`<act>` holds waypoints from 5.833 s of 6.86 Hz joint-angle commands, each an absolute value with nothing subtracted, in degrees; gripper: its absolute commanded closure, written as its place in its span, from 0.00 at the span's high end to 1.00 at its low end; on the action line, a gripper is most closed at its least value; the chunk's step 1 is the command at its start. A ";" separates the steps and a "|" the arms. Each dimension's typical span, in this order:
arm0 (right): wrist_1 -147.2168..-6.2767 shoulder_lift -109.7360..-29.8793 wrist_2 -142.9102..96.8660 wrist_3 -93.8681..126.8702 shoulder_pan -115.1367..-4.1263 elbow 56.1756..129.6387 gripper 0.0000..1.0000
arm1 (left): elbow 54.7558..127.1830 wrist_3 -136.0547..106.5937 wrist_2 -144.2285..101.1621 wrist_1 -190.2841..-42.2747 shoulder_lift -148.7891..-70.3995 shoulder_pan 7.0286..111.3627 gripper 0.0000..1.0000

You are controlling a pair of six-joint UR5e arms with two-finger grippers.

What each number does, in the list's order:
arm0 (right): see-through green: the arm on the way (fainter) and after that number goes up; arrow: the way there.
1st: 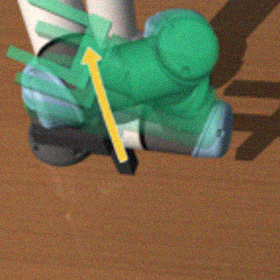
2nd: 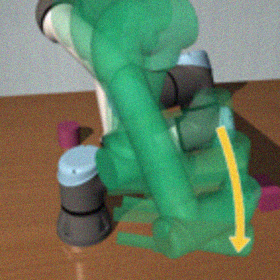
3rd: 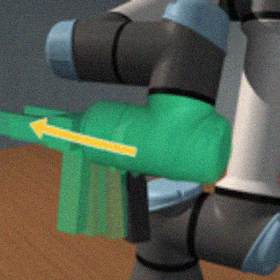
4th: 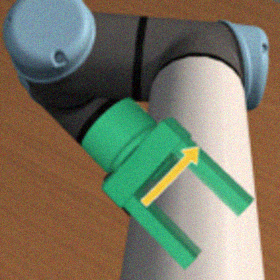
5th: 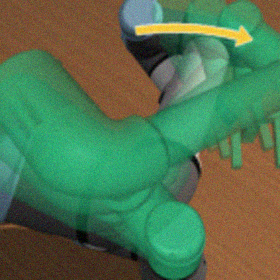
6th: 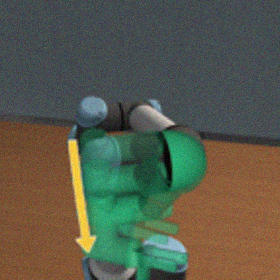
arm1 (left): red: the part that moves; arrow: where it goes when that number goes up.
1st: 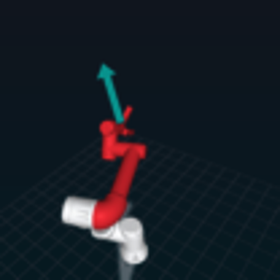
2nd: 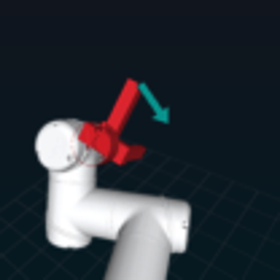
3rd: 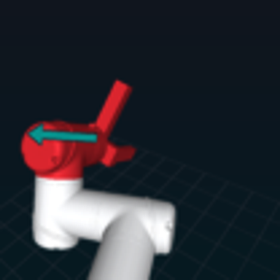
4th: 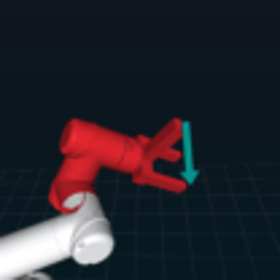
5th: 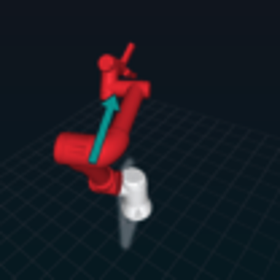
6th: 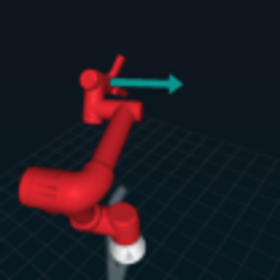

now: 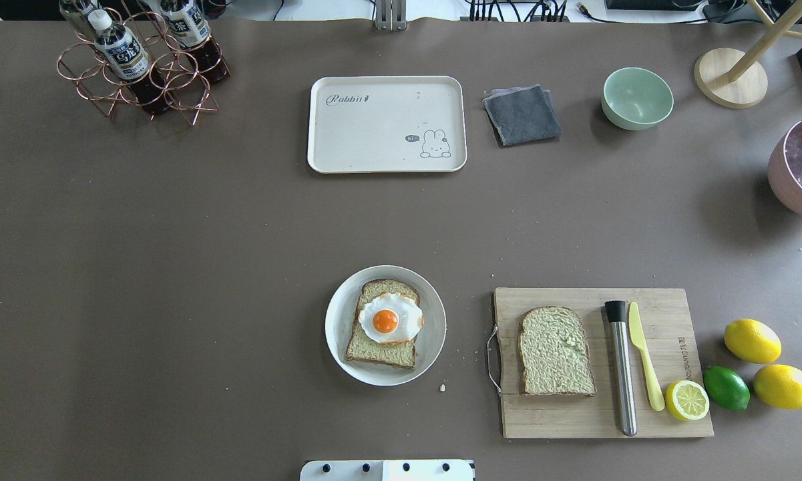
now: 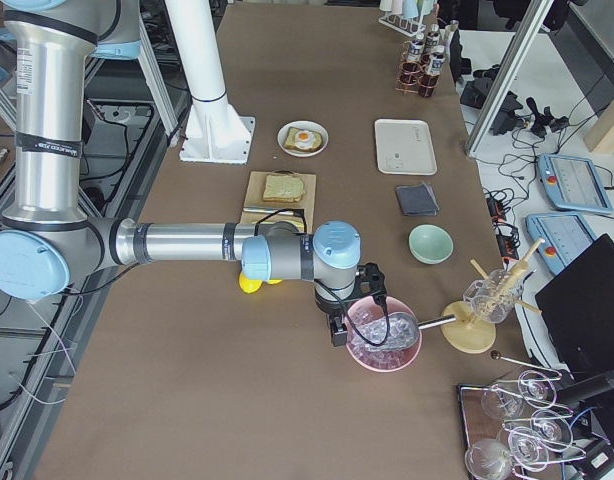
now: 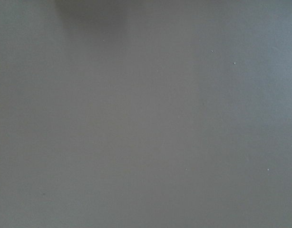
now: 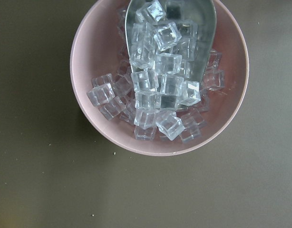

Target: Make sandwich and place on tray

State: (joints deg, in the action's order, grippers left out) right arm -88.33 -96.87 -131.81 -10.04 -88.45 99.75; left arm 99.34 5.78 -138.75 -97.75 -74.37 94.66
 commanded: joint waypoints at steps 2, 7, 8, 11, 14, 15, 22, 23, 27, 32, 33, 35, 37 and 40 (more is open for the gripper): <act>-88.33 -96.94 -131.84 -10.11 -88.33 100.02 1.00 | 99.93 5.98 -138.95 -97.73 -74.27 94.66 0.97; -88.24 -97.29 -131.75 -10.72 -88.42 99.93 1.00 | 99.84 5.63 -138.96 -98.17 -74.36 94.57 0.97; -88.24 -97.47 -131.84 -10.90 -88.33 99.93 1.00 | 99.76 5.80 -138.96 -98.17 -74.36 94.57 0.97; -88.33 -98.09 -136.20 -10.55 -88.33 99.93 1.00 | 100.19 6.15 -139.04 -98.35 -73.66 94.57 0.97; -88.33 -98.87 -137.55 -10.20 -88.07 99.84 1.00 | 100.20 6.15 -138.96 -100.70 -72.78 94.57 0.97; -88.33 -98.96 -137.64 -10.02 -87.89 99.93 1.00 | 100.11 5.72 -138.96 -102.11 -72.34 94.57 0.97; -54.08 -102.40 -132.15 48.28 -60.26 108.09 0.98 | 99.84 5.54 -139.04 -102.30 -72.42 94.13 0.97; -54.14 -102.13 -129.32 51.65 -55.42 109.85 0.98 | 99.84 5.54 -139.04 -102.30 -72.42 94.13 0.97; -54.23 -98.37 -115.54 72.19 -34.34 117.85 0.97 | 99.58 5.54 -139.04 -102.13 -72.42 94.13 0.97; -58.85 -94.51 -103.82 75.58 -21.46 118.21 0.82 | 98.79 5.62 -139.13 -102.13 -72.25 93.60 0.97; -60.19 -94.05 -103.28 76.72 -20.58 118.56 0.73 | 98.79 5.62 -139.04 -102.04 -72.25 93.60 0.97; -60.21 -94.74 -103.62 76.73 -20.39 118.56 0.68 | 98.70 5.63 -139.04 -102.04 -72.25 93.60 0.97; -60.21 -94.66 -105.89 76.73 -20.04 117.95 0.66 | 98.53 5.63 -139.13 -102.13 -72.33 93.60 0.97; -60.38 -94.75 -105.82 76.73 -19.78 116.90 0.65 | 98.53 5.63 -139.13 -102.13 -72.25 93.60 0.97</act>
State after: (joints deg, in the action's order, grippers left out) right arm -60.35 -94.79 -105.82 76.73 -19.97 117.40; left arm 98.53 5.62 -139.13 -102.13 -72.28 93.60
